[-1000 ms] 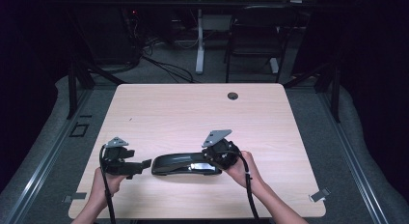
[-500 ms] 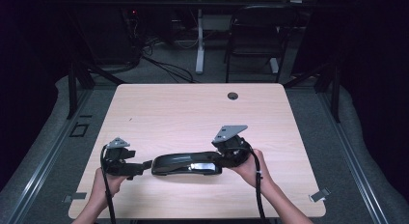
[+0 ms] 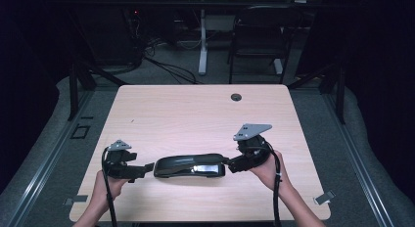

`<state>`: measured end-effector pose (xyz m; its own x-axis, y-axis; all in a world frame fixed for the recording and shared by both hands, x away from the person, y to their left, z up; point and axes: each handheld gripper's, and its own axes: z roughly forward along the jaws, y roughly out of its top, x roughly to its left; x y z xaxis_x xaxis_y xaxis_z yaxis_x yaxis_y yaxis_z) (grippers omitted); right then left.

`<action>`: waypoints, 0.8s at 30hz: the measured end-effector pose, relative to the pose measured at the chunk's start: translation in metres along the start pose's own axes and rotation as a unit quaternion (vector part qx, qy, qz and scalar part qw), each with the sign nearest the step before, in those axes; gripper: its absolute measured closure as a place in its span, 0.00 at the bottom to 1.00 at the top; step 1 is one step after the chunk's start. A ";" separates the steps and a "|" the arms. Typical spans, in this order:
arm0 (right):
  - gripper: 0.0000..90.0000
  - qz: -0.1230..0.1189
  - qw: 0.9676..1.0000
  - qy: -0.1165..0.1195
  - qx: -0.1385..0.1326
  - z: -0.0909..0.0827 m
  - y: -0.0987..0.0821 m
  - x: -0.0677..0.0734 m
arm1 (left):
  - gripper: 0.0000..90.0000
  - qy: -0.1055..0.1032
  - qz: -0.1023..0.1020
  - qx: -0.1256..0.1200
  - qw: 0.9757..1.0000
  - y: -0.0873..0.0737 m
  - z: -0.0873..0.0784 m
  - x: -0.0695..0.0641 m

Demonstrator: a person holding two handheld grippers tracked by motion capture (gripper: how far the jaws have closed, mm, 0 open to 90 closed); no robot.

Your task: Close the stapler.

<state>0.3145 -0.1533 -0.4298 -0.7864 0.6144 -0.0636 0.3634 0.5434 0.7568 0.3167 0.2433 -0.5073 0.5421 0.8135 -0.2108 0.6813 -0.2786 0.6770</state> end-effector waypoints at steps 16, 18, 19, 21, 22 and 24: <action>0.05 0.057 0.998 -0.039 0.006 -0.026 -0.034 -0.025 | 0.16 0.002 0.005 0.006 1.000 0.000 0.002 0.000; 0.04 0.061 0.997 -0.042 0.010 -0.028 -0.038 -0.027 | 0.16 0.002 0.005 0.006 1.000 0.000 0.002 0.000; 0.04 0.063 0.997 -0.045 0.011 -0.029 -0.040 -0.028 | 0.16 0.003 0.004 0.006 1.000 0.000 0.002 0.000; 0.03 0.068 0.996 -0.050 0.015 -0.031 -0.045 -0.031 | 0.16 0.003 0.004 0.005 1.000 0.000 0.002 0.000; 0.02 0.073 0.996 -0.054 0.015 -0.031 -0.047 -0.031 | 0.16 0.003 0.003 0.005 1.000 0.000 0.002 0.000; 0.01 0.077 0.995 -0.058 0.023 -0.032 -0.053 -0.034 | 0.16 0.003 0.004 0.007 1.000 0.000 0.002 0.000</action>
<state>0.3060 -0.2213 -0.4464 -0.6575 0.7530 -0.0266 0.4999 0.4623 0.7324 0.3176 0.2422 -0.5089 0.5446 0.8144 -0.2004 0.6836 -0.2926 0.6686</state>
